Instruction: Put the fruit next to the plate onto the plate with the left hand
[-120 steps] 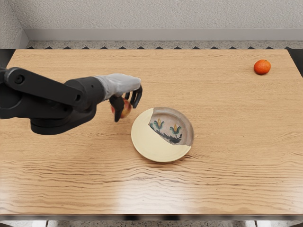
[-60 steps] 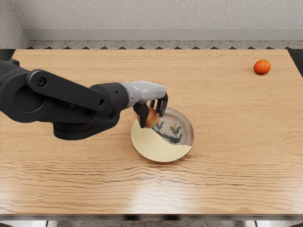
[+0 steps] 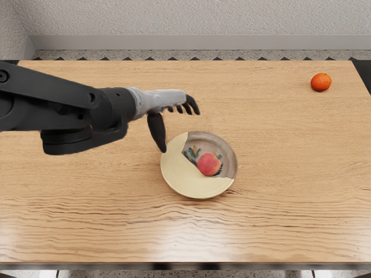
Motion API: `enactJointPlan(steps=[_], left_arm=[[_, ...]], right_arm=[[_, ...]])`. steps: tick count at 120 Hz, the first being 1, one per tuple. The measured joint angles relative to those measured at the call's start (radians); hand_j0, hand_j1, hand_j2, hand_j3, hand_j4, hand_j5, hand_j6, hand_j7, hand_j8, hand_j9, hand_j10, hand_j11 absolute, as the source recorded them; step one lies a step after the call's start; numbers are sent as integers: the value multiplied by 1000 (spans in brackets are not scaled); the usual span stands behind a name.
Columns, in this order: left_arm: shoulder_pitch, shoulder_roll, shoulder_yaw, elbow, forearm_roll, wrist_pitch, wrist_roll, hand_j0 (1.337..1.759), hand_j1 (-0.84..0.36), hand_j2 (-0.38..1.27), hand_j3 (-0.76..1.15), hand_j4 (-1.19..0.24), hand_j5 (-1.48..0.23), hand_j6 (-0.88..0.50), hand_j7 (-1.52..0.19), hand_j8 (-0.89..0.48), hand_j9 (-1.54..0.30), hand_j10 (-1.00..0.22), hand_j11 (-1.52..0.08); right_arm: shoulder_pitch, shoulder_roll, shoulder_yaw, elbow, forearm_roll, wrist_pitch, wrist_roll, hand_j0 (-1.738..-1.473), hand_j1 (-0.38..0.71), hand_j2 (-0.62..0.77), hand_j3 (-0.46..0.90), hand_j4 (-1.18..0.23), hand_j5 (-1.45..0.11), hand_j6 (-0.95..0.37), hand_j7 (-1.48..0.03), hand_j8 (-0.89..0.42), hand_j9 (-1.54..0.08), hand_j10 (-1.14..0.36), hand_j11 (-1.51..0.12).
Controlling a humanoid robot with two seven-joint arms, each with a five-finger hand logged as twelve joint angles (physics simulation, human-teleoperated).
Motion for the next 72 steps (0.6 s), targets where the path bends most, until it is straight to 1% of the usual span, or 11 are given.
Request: enactJointPlan(steps=[18,25,30,33,37,40,44,53,58,63,72], left_arm=[[124,231,-147,9,2,-237,-6,1658,23,75,0,-277,-363,-269,-362,-267,-362,-277,-362],[203,305,-221,20,3,-338,-10,1658,30,69,0,-271,-354,-264,-353,-262,-353,-270,-353],[258,329,-277,35,4,-413,-13,1658,34,66,0,-267,-348,-262,-348,-261,-348,-267,-348],[328,379,-329,48,5,-472,-14,1658,35,64,0,-265,-346,-261,-345,-259,-345,-265,-345],[389,415,-397,70,7,-550,-15,1658,38,62,0,-263,-343,-260,-342,-258,-342,-263,-342],[416,427,-445,86,7,-606,-16,1658,39,61,0,-262,-341,-259,-340,-258,-340,-262,-340],[471,432,-511,111,8,-677,-16,1658,41,60,0,-261,-339,-258,-338,-257,-338,-260,-338],[515,455,-624,162,9,-797,-19,1658,44,57,0,-258,-335,-256,-334,-256,-334,-258,-334],[533,459,-669,194,9,-836,-26,1658,45,56,0,-257,-333,-256,-333,-255,-333,-256,-332],[582,459,-719,235,7,-862,-36,1658,46,55,0,-256,-332,-255,-331,-254,-331,-255,-331],[646,459,-802,316,4,-889,-50,1658,47,54,0,-255,-330,-254,-330,-254,-329,-254,-329]], right_arm=[[0,0,0,0,0,0,0,-1658,-312,-6,0,-31,-40,-31,-40,-31,-40,-31,-40],[0,0,0,0,0,0,0,-1658,-312,-6,0,-31,-40,-31,-40,-31,-40,-31,-40],[0,0,0,0,0,0,0,-1658,-312,-6,0,-31,-40,-31,-40,-31,-40,-31,-40],[0,0,0,0,0,0,0,-1658,-312,-6,0,-31,-40,-31,-40,-31,-40,-31,-40],[0,0,0,0,0,0,0,-1658,-312,-6,0,-31,-40,-31,-40,-31,-40,-31,-40],[0,0,0,0,0,0,0,-1658,-312,-6,0,-31,-40,-31,-40,-31,-40,-31,-40],[0,0,0,0,0,0,0,-1658,-312,-6,0,-31,-40,-31,-40,-31,-40,-31,-40],[0,0,0,0,0,0,0,-1658,-312,-6,0,-31,-40,-31,-40,-31,-40,-31,-40],[0,0,0,0,0,0,0,-1658,-312,-6,0,-31,-40,-31,-40,-31,-40,-31,-40],[0,0,0,0,0,0,0,-1658,-312,-6,0,-31,-40,-31,-40,-31,-40,-31,-40],[0,0,0,0,0,0,0,-1658,-312,-6,0,-31,-40,-31,-40,-31,-40,-31,-40]])
